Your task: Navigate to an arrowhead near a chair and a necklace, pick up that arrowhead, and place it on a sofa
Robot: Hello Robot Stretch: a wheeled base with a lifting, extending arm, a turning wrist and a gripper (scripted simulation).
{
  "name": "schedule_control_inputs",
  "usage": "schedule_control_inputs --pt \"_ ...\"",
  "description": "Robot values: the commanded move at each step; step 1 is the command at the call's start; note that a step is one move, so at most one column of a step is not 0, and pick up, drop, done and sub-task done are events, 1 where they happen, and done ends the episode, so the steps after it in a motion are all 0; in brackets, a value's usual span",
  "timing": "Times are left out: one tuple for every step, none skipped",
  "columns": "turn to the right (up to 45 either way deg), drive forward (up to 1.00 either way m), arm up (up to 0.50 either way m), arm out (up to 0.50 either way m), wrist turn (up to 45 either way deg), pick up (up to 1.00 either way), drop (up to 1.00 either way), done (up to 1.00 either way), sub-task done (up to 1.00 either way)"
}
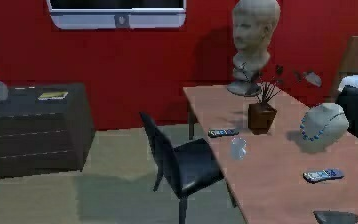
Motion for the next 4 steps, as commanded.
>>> schedule_control_inputs --pt "45.0 0.0 0.0 0.0 0.0 0.0 0.0 0.0 0.0" --pt "45.0 0.0 0.0 0.0 0.0 0.0 0.0 0.0 0.0" --pt "30.0 0.0 0.0 0.0 0.0 0.0 0.0 0.0 0.0" --pt "0.0 0.05 0.0 0.0 0.0 0.0 0.0 0.0 0.0"
